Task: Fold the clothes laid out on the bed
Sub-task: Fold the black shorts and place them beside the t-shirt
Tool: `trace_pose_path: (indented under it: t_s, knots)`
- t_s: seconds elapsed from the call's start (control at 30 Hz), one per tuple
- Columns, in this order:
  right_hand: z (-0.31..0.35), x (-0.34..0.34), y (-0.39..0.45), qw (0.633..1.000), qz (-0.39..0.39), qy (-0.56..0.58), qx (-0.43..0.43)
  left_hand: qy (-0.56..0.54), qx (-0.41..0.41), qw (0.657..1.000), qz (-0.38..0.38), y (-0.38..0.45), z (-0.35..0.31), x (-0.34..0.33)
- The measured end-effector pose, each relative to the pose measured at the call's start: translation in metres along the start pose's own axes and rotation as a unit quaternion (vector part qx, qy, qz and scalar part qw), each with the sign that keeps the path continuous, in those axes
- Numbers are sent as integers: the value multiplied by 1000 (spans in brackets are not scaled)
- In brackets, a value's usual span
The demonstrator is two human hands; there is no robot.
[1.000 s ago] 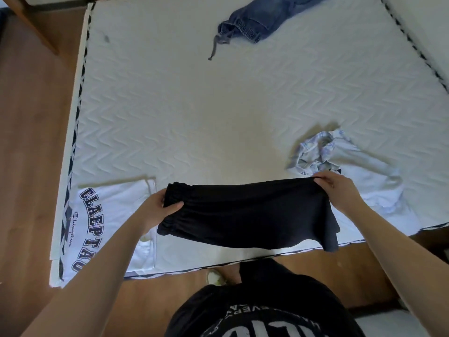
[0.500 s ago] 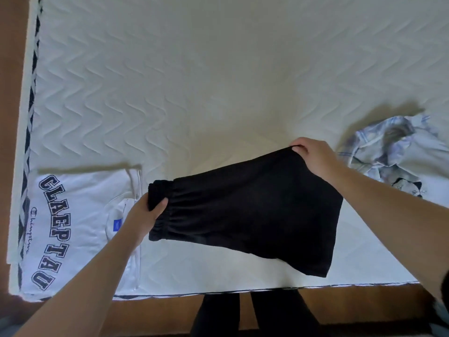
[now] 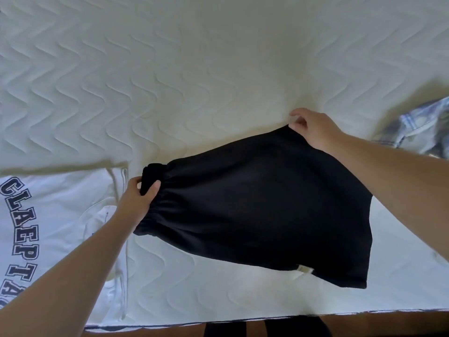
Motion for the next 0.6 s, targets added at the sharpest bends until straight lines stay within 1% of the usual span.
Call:
trace_pose_path:
  t_s: [0.07,0.13,0.17,0.23,0.3,0.37,0.43,0.5,0.6]
  knots:
    - [-7,3,-15,1000,-21,17,-15,4,-7,1000,-3,-4,-2,-3]
    - [-20,8,-38,998,-48,8,-36,45,-43,998,-28,-10,-6,-6]
    - [-29,10,-51,997,-63,0,-47,76,-70,993,-55,-15,-10,-8]
    - [-49,13,-82,994,-82,4,-72,145,-141,972,-116,-26,-21,-11]
    - [-68,14,-114,991,-92,10,-100,182,-222,947,-145,-37,-38,-16]
    - [-85,13,-146,984,-134,0,-116,194,-293,927,-128,-44,-60,-25]
    - [-98,10,-175,974,-193,-5,-119,208,-355,907,-86,-49,-84,-38]
    - [-107,6,-195,967,-206,18,-148,231,-405,884,-26,-56,-108,-55]
    - [-116,-5,-208,951,-204,106,-205,264,-448,852,60,-64,-142,-87]
Point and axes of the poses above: each hand's wrist, its own y-axis towards the middle knuckle, its own x-axis out of the back of the hand, z = x × y, the point moved 1 cm from there along y, towards the middle knuckle, and after that the axes turned 1 degree about z, right-handed, at the moved point
